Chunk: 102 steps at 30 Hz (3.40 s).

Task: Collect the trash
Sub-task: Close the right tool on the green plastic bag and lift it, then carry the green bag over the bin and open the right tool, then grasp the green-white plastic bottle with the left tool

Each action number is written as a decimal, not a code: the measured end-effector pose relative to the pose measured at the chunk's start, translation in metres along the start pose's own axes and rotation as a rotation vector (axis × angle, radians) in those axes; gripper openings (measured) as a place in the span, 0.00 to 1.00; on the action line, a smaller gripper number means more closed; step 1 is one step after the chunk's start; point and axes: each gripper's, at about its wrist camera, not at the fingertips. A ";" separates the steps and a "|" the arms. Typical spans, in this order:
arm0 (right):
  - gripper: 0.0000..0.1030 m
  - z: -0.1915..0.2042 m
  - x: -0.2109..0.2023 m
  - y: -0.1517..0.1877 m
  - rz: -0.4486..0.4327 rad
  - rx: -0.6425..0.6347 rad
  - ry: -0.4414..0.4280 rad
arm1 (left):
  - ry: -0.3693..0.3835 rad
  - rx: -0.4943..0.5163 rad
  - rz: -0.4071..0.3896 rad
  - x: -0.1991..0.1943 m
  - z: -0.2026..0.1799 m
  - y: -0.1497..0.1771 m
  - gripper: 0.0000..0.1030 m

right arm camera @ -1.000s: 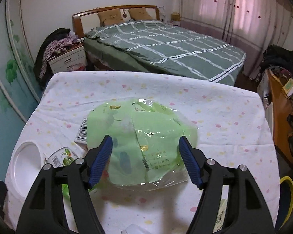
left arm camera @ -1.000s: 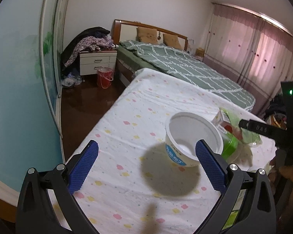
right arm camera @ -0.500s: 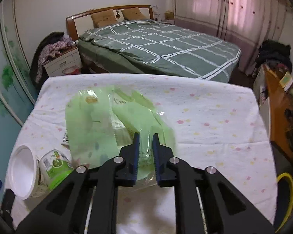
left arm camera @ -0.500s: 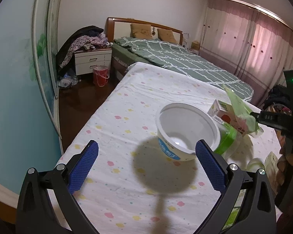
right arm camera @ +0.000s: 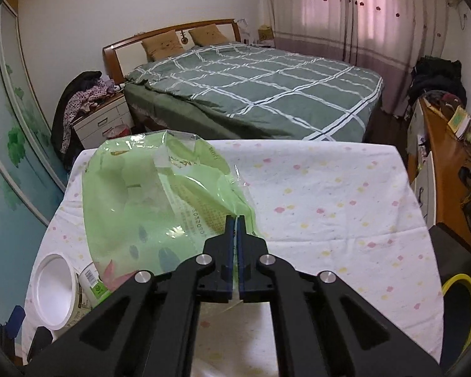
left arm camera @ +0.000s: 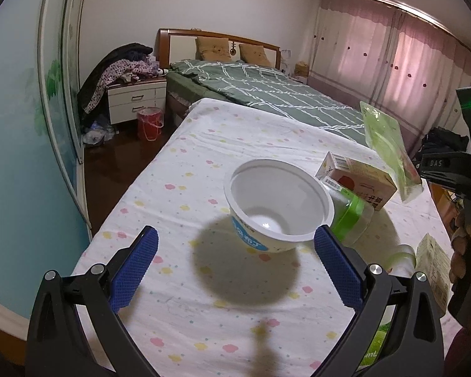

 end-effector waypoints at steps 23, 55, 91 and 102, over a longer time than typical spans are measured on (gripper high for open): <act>0.02 -0.164 -0.139 0.069 -0.114 0.186 0.245 | -0.087 0.104 -0.203 -0.032 -0.012 -0.008 0.95; 0.39 -0.299 -0.132 0.162 0.000 0.454 0.528 | 0.058 0.129 -0.179 -0.034 -0.028 -0.002 0.95; 0.42 -0.267 -0.140 0.154 -0.029 0.412 0.409 | 0.456 0.448 0.210 -0.044 -0.089 0.060 0.53; 0.42 -0.266 -0.146 0.151 -0.046 0.417 0.403 | 0.476 0.492 0.058 -0.079 -0.099 0.018 0.51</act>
Point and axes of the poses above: each gripper's, at about its wrist camera, not at the fingertips, and x roughly the way its jaws point, z to its left, y to its underside, and after that the axes turned 4 degrees about -z, right-handed
